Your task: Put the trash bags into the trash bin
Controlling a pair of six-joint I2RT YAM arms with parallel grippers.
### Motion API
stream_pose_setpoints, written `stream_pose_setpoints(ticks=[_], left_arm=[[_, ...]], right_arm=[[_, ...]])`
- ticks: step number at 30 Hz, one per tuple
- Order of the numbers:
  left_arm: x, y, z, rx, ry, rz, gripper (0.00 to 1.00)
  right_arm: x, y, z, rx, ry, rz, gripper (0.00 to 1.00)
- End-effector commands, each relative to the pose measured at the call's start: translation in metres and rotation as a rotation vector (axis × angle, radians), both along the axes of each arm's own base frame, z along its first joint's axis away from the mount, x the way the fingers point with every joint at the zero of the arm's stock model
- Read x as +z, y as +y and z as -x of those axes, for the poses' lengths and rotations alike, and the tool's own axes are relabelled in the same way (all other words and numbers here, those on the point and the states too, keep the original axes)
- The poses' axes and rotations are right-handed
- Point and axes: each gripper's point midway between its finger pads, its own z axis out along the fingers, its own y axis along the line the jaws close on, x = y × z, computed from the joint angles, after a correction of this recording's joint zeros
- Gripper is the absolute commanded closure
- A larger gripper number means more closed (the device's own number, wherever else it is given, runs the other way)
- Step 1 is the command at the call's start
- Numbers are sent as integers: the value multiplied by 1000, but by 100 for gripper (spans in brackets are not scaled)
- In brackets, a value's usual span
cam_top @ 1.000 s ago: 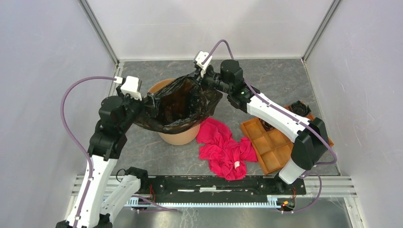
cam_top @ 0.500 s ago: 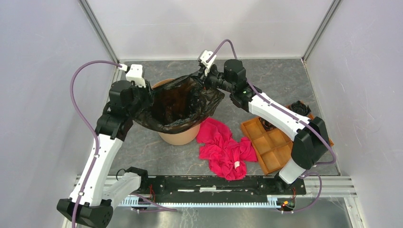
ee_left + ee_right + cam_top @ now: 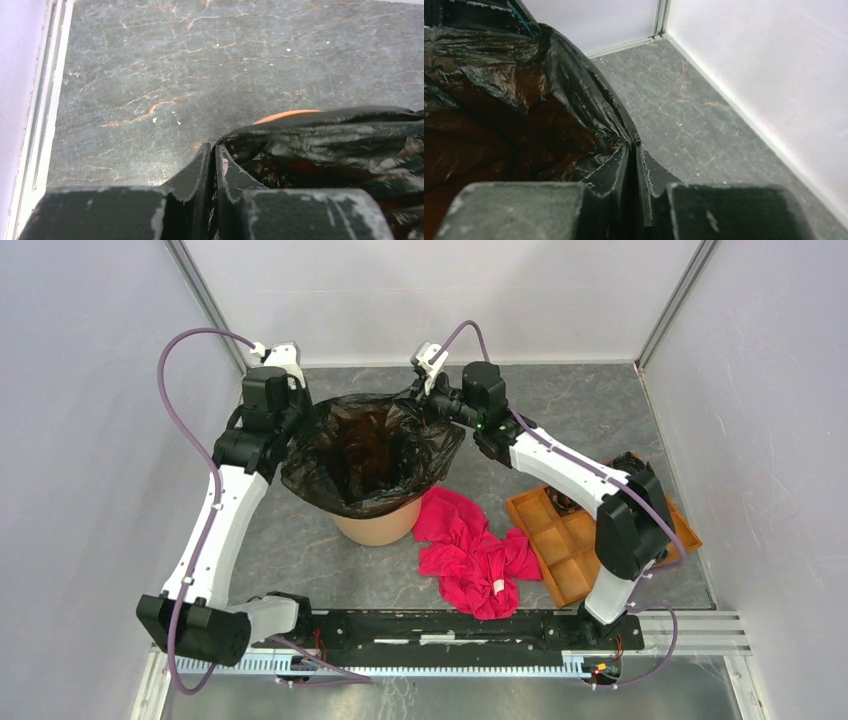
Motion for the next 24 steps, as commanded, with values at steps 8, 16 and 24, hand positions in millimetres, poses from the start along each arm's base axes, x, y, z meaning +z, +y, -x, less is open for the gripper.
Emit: stream_pose_setpoints(ticks=[8,16,24], left_arm=[[-17,25,-31,81,3,141,86],[-49,29,-34,86,54,252,84],[-86,45,-16,130,106,267,84]], right_arm=[[-1,7,-34,-16,110,-113,83],[-24,14,-35,33,187,-123,93],[-44,14,-35,70,234,-115,99]])
